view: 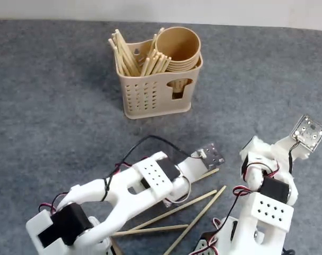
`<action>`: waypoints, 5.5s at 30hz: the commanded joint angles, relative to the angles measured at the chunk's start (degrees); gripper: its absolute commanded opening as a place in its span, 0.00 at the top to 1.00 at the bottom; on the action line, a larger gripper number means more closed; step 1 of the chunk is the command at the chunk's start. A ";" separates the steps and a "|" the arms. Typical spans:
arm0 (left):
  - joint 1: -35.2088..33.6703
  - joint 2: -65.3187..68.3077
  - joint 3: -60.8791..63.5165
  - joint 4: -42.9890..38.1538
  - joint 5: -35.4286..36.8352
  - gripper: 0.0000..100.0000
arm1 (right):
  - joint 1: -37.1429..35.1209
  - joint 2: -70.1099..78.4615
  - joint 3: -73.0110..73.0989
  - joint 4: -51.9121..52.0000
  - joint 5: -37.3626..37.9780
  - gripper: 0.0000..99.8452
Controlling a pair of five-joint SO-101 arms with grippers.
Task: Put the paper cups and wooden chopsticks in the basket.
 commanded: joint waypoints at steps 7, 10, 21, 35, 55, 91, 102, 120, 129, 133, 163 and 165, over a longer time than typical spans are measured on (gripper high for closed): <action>-2.77 -7.16 -0.84 0.44 0.00 0.99 | 0.22 -1.27 -0.84 -1.10 -0.18 0.99; -4.97 -13.76 1.63 0.09 0.00 0.99 | 0.22 -1.27 -0.84 -1.10 -0.18 0.99; -10.59 -35.47 10.15 0.09 0.00 0.99 | 0.22 -1.27 -0.84 -1.10 -0.18 0.99; -17.10 -58.95 17.27 -3.25 0.00 0.99 | -1.27 -1.27 -0.57 -1.10 -0.09 0.99; -30.73 -80.84 24.04 -18.90 0.44 0.99 | -1.10 -1.27 -0.48 -1.19 -0.09 0.99; -34.95 -45.41 -5.67 -51.69 0.18 0.99 | -1.19 -1.27 -0.48 -1.19 -0.09 0.99; -34.95 -23.96 -23.16 -51.52 0.18 0.99 | -1.27 -1.27 -0.48 -1.19 0.00 0.99; -38.81 -9.98 -23.16 -51.69 0.44 0.99 | -1.36 -1.27 -0.48 -1.19 3.78 0.99; -41.10 -9.98 -22.90 -46.77 7.47 0.92 | -1.36 -1.27 -0.48 -1.19 3.87 0.99; -41.71 -10.07 -27.21 -37.71 9.49 0.87 | -1.36 -1.27 -0.48 -1.19 3.87 0.99; -36.70 -21.67 -37.67 3.96 9.32 0.97 | -1.36 -1.27 -0.48 -1.19 3.87 0.99; -34.42 -26.07 -33.10 3.78 8.44 0.97 | -1.36 -1.27 -0.48 -1.19 3.87 0.99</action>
